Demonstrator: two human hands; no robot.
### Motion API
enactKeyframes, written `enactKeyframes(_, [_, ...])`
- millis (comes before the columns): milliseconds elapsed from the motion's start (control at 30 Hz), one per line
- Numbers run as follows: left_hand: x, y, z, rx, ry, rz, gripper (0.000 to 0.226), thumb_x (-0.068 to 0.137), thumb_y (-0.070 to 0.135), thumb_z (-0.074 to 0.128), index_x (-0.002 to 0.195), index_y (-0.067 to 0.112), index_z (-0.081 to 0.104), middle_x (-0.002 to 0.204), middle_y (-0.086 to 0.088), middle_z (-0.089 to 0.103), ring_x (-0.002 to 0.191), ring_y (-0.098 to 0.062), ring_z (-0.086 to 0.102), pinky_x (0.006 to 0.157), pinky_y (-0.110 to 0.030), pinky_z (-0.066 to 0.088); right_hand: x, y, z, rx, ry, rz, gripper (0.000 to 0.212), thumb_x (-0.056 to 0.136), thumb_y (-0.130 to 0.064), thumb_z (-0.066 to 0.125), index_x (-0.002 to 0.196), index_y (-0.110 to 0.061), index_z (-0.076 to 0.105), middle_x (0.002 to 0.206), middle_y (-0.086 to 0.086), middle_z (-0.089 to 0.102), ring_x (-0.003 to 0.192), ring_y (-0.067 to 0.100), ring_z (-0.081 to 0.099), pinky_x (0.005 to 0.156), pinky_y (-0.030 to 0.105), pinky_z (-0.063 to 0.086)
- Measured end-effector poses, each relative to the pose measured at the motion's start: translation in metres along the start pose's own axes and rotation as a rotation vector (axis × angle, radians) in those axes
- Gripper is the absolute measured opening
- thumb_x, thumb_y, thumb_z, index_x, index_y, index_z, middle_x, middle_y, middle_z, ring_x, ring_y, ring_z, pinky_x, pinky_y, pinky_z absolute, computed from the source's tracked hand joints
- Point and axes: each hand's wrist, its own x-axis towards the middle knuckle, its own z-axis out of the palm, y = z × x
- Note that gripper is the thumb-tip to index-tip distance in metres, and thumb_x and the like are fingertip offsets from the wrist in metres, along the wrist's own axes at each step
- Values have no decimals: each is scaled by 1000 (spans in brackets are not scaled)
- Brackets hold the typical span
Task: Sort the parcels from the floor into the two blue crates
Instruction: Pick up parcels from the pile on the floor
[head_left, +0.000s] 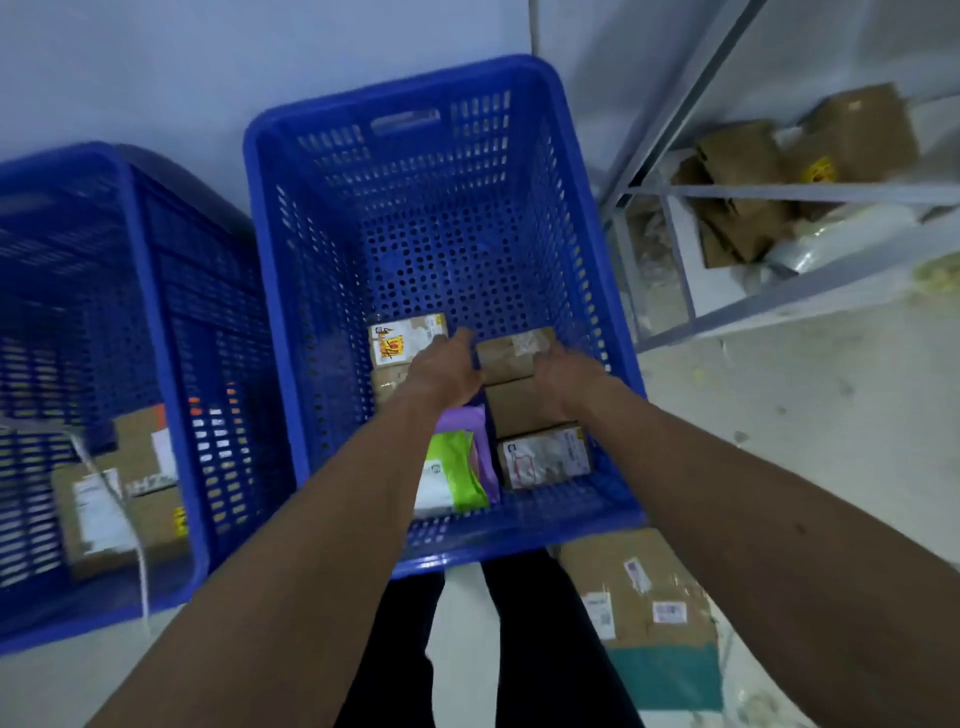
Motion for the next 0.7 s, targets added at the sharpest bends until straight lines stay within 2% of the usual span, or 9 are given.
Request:
enactKeyframes(100, [-55,10,-23,24,-19,30,62,92,30,66,146,17,38,131,-21,52,116,-40,55,89,-41,46,-49,-6,-12,48,8,18,53,96,-18,53,143,-2,35,144,22,37,124,36,46,102,44,44])
enactKeyframes(200, [-104,15,-45,46,5,56,56,92,31,67,141,14,44,130,-20,54,114,-39,56,87,-40,46,-98,-21,-27,78,19,52,47,94,-20,54,138,-4,45,146,20,38,121,35,50,93,41,46])
enactKeyframes(300, [-141,21,-69,57,7,80,52,95,31,64,139,11,45,131,-19,55,114,-37,56,86,-37,46,-138,-35,-41,138,36,112,38,93,-18,50,129,-5,56,135,17,52,114,34,57,90,38,50])
enactKeyframes(367, [-163,20,-77,63,26,107,46,94,28,62,135,9,51,131,-18,58,117,-34,56,89,-36,47,-161,-45,-46,147,22,139,37,91,-19,50,124,-5,60,126,16,59,108,33,61,82,35,50])
enactKeyframes(467, [-192,12,-75,81,30,148,37,94,29,59,125,8,56,125,-16,62,112,-34,58,85,-35,45,-190,-61,-37,167,60,153,43,90,-31,55,123,-4,59,126,17,61,110,33,60,80,34,47])
enactKeyframes(600, [-215,-3,-77,147,28,259,36,96,33,57,122,8,57,124,-15,62,112,-33,58,86,-36,46,-226,-72,-29,174,177,233,38,92,-33,53,118,-6,62,124,15,62,109,32,59,80,35,44])
enactKeyframes(700, [-238,-13,-76,178,5,386,29,95,34,56,111,10,59,117,-14,64,104,-33,59,76,-36,44,-261,-84,-19,164,196,300,39,91,-42,52,111,-10,63,113,13,64,90,29,57,74,34,44])
